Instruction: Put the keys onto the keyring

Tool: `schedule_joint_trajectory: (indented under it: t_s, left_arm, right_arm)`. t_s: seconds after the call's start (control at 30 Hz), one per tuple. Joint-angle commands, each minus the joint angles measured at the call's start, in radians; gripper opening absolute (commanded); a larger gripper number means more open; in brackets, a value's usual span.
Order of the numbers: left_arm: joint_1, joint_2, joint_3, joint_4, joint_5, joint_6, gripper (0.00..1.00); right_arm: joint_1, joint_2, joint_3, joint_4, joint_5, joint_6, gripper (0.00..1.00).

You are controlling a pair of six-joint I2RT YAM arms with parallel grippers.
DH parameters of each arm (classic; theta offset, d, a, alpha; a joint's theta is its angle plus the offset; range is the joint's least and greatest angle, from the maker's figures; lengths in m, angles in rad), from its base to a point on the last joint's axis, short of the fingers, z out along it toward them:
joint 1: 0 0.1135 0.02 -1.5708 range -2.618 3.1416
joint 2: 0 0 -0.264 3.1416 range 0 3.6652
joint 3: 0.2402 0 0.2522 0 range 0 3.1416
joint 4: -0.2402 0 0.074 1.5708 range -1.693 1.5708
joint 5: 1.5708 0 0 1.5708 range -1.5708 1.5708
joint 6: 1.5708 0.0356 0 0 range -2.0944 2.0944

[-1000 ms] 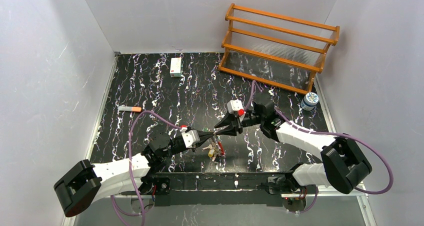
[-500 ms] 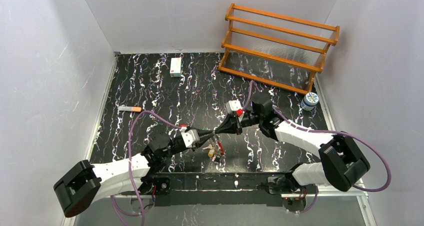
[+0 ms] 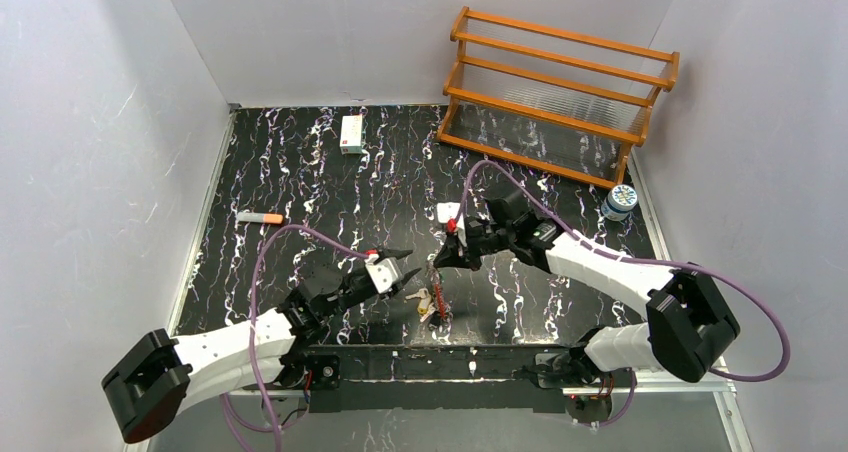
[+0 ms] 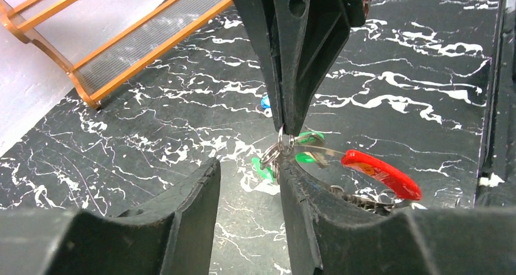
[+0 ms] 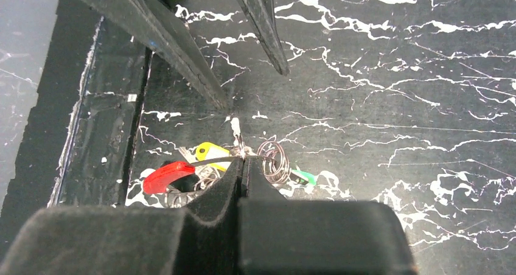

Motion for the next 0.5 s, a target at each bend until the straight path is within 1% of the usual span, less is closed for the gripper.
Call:
schedule_joint_trajectory:
  t_s: [0.0,0.17,0.3,0.47]
  left_arm:
    - [-0.001,0.002,0.082,-0.147,0.031,0.075,0.39]
    - [-0.002,0.047,0.12,-0.186,0.121,0.102,0.32]
    - [-0.002,0.081,0.145,-0.194,0.188,0.098,0.32]
    - [-0.003,0.111,0.171,-0.223,0.206,0.099,0.32]
  right_arm:
    - [0.059,0.021,0.101,-0.185,0.151,-0.069,0.01]
    - [0.084,0.041,0.129,-0.206,0.181,-0.074,0.01]
    - [0.104,0.059,0.152,-0.226,0.208,-0.076,0.01]
    - [0.118,0.065,0.157,-0.223,0.22,-0.076,0.01]
